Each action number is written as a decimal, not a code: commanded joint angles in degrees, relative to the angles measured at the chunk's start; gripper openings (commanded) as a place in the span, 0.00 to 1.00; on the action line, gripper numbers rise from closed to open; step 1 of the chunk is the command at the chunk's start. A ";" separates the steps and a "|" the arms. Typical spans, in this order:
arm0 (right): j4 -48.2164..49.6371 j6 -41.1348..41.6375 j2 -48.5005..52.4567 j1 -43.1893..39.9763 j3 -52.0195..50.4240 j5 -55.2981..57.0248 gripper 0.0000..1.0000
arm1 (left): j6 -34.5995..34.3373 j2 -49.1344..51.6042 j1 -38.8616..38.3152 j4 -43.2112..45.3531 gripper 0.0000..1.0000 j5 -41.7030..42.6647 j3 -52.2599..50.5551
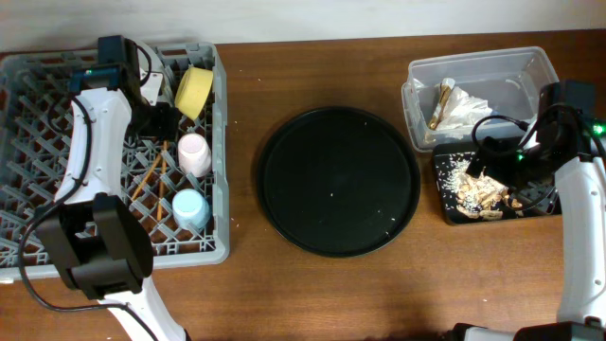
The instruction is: Sort waste into correct bins and load items into the dishwasher rack
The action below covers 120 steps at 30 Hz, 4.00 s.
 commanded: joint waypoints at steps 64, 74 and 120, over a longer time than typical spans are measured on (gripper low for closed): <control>72.70 -10.88 -82.38 13.92 -74.60 1.40 0.99 | -1.77 -14.73 -3.04 -3.17 0.99 6.23 7.04; 82.75 -10.86 -84.48 14.71 -83.08 0.74 0.98 | -1.77 -14.73 -3.04 -3.17 0.99 6.23 7.02; 74.73 -10.88 -84.46 15.06 -84.13 -0.11 0.98 | -0.70 -28.11 -2.93 17.68 0.99 11.23 -4.81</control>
